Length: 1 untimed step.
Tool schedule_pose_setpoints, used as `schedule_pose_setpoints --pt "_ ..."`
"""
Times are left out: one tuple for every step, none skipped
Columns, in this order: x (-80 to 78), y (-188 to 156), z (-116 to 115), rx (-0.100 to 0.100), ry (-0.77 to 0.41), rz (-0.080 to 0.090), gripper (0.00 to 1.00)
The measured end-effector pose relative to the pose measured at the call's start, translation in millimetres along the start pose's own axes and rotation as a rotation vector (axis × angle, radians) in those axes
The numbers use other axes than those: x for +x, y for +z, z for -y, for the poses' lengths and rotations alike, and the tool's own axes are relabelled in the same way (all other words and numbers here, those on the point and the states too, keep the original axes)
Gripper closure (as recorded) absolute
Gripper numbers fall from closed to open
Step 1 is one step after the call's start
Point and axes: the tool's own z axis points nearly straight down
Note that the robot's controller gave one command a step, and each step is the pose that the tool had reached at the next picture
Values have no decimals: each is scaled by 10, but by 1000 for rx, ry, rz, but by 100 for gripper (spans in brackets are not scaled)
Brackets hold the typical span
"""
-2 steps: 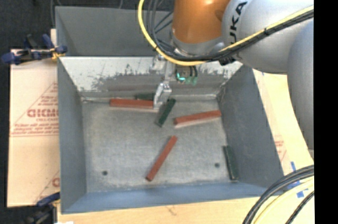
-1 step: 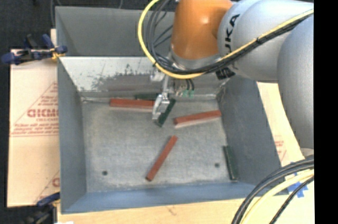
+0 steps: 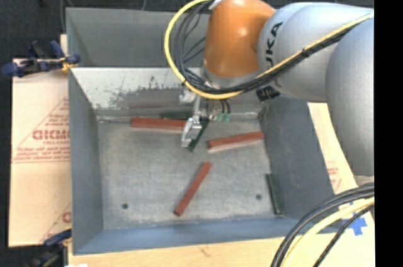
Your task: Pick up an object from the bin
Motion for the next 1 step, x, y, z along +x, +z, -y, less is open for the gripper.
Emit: schedule_pose_setpoints --pt "472 141 14 5 -126 -21 0"
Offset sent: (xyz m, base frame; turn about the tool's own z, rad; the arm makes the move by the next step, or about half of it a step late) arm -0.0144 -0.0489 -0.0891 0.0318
